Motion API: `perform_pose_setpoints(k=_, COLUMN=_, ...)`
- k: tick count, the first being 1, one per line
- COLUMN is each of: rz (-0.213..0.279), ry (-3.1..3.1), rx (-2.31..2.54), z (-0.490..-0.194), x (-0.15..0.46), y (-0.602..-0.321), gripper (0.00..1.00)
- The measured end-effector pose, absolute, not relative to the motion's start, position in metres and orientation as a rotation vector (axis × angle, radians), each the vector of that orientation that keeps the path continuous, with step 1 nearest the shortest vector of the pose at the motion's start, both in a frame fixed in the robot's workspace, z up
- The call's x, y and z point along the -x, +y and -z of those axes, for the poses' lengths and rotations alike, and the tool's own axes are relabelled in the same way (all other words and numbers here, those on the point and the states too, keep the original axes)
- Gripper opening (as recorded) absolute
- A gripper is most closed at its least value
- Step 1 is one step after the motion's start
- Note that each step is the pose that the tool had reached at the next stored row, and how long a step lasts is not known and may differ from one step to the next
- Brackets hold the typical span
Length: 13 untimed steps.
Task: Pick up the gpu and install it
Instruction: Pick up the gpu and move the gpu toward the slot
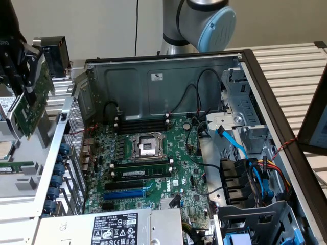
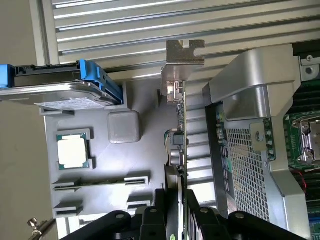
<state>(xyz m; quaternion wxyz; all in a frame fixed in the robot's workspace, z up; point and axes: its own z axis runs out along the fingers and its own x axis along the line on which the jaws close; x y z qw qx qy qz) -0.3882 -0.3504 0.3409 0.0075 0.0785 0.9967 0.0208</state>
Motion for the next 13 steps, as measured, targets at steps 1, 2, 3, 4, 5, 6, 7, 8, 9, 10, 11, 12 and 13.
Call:
perform_pose_setpoints(k=1, rz=-0.065, ry=3.116, rx=-0.245, z=-0.346, x=0.388, y=-0.350, gripper=0.27)
perform_pose_setpoints(k=2, rz=-0.065, ry=3.116, rx=-0.245, z=-0.350, x=0.387, y=-0.351, gripper=0.27)
perform_pose_setpoints(k=3, rz=-0.065, ry=3.116, rx=-0.245, z=-0.355, x=0.387, y=-0.351, gripper=0.27)
perform_pose_setpoints(k=4, rz=-0.065, ry=3.116, rx=-0.245, z=-0.359, x=0.386, y=-0.351, gripper=0.27)
perform_pose_setpoints(k=5, rz=-0.065, ry=3.116, rx=-0.245, z=-0.364, x=0.386, y=-0.351, gripper=0.27)
perform_pose_setpoints(k=6, rz=-0.065, ry=3.116, rx=-0.245, z=-0.368, x=0.385, y=-0.351, gripper=0.27)
perform_pose_setpoints(k=7, rz=-0.065, ry=3.116, rx=-0.245, z=-0.373, x=0.385, y=-0.351, gripper=0.27)
perform_pose_setpoints(k=8, rz=-0.065, ry=3.116, rx=-0.245, z=-0.377, x=0.384, y=-0.351, gripper=0.27)
perform_pose_setpoints(k=9, rz=-0.065, ry=3.116, rx=-0.245, z=-0.382, x=0.382, y=-0.351, gripper=0.27)
perform_pose_setpoints(k=10, rz=-0.065, ry=3.116, rx=-0.245, z=-0.386, x=0.380, y=-0.351, gripper=0.27)
perform_pose_setpoints(k=11, rz=-0.065, ry=3.117, rx=-0.245, z=-0.391, x=0.378, y=-0.351, gripper=0.27)
perform_pose_setpoints(k=12, rz=-0.065, ry=3.117, rx=-0.245, z=-0.395, x=0.376, y=-0.351, gripper=0.27)
perform_pose_setpoints(k=13, rz=-0.065, ry=3.117, rx=-0.245, z=-0.400, x=0.374, y=-0.352, gripper=0.27)
